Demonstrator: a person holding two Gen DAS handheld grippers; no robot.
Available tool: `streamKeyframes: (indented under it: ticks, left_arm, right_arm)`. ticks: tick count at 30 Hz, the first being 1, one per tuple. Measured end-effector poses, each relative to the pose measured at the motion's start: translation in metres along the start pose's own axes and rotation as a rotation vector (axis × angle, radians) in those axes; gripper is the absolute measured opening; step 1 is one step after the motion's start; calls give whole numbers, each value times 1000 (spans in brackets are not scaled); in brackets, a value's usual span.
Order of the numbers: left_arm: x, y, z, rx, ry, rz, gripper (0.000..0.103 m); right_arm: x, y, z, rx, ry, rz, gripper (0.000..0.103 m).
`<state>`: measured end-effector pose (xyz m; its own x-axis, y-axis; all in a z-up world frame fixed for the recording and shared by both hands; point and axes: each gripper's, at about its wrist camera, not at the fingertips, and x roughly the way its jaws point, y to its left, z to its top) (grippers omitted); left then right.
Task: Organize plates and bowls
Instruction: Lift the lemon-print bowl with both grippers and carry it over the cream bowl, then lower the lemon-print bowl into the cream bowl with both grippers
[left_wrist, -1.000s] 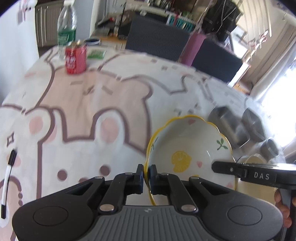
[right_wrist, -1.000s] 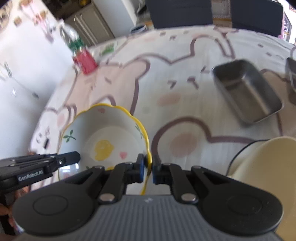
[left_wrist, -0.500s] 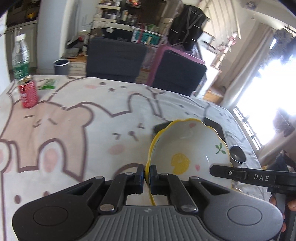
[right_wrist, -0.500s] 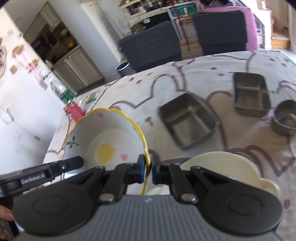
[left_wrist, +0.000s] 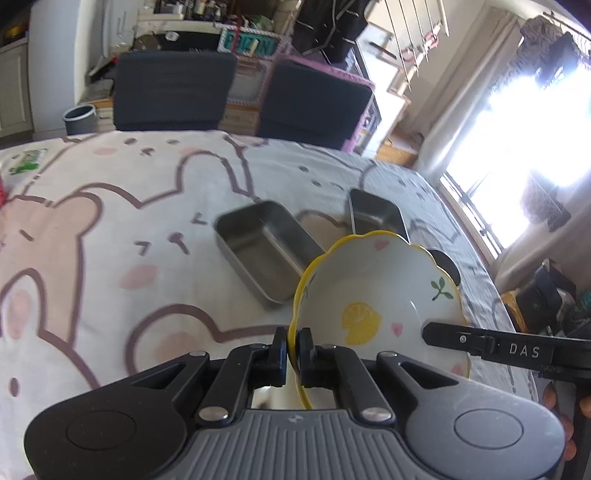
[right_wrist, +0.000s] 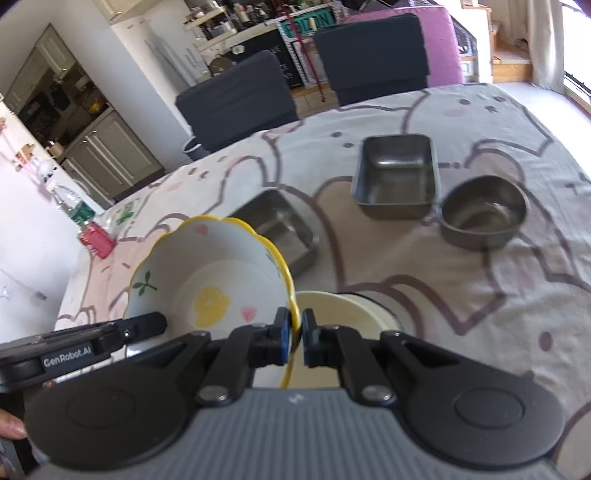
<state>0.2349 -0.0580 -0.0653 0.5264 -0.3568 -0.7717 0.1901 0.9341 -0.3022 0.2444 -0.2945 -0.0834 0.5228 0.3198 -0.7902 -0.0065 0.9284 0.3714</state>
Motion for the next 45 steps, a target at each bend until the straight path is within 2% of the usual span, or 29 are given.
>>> streamKeyframes:
  ticks: [9,26,45]
  left_arm:
    - [26,-14,-14,0,89,-11,7]
    - [46,-12,-34,9,188,30,12]
    - [62,-19,-43,63,237,56,17]
  right_arm:
    - [-2,-28,-9,9,51,-64,9]
    - [18,-18,-21,-95,156,-133,9]
    - [29,-18,-24,-144,201,-185,9]
